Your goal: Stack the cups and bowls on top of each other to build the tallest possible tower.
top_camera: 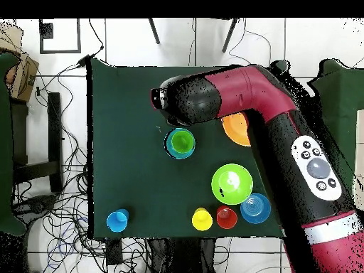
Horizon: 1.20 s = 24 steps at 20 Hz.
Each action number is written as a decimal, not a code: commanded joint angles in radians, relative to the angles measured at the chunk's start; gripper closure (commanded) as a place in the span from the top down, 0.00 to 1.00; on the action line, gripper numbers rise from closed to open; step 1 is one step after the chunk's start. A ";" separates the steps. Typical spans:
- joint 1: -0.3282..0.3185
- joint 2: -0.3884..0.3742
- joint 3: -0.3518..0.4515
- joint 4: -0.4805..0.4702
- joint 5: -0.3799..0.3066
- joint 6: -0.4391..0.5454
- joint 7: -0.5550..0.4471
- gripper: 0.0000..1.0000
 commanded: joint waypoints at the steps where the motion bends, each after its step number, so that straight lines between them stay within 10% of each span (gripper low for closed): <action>1: 0.122 0.037 -0.132 -0.096 -0.006 0.236 -0.035 1.00; 24: 0.182 0.052 -0.210 -0.148 -0.003 0.212 -0.054 1.00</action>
